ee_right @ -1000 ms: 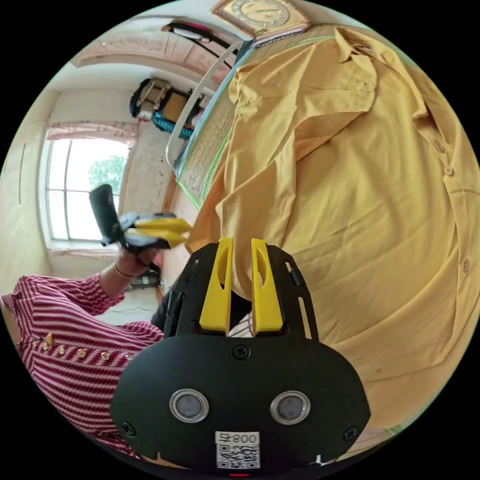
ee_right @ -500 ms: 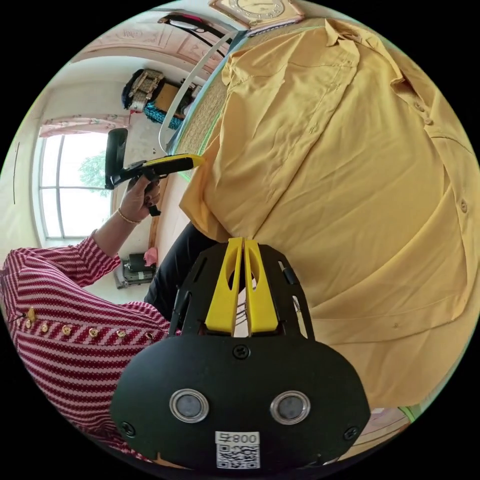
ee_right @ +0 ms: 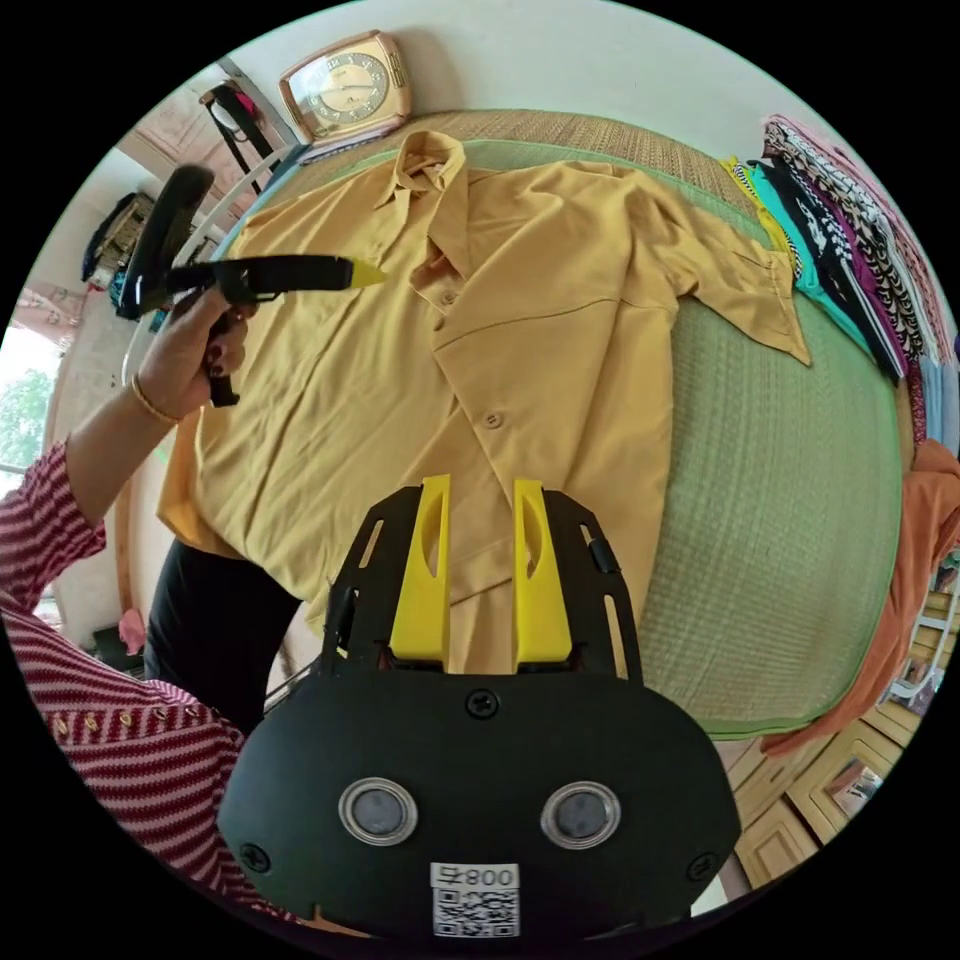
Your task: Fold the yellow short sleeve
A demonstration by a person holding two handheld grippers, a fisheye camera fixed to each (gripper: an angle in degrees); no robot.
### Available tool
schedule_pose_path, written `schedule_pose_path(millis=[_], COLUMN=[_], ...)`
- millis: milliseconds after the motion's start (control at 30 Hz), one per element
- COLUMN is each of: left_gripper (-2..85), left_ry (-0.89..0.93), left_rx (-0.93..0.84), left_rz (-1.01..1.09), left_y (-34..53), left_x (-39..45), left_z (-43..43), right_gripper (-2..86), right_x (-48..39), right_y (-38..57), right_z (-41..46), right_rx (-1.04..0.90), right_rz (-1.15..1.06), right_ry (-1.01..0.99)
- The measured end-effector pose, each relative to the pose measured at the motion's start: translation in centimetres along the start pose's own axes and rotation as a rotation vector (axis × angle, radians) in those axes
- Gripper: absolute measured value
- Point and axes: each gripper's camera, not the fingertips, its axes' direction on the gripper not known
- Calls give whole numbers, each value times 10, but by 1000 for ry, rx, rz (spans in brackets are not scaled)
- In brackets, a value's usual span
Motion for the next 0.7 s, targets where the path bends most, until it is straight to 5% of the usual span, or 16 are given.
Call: schedule_pose_path(millis=[467, 700], left_gripper=[16, 13], left_ry=[-114, -131], left_rx=[86, 188], left_rz=[0, 46], left_y=[-10, -38], left_x=[-42, -63], left_z=[5, -43], right_gripper=[10, 3], right_x=[-17, -7], right_y=[1, -5], right_z=[-18, -101], right_rx=[-8, 112], right_rz=[6, 8], right_ry=[40, -229])
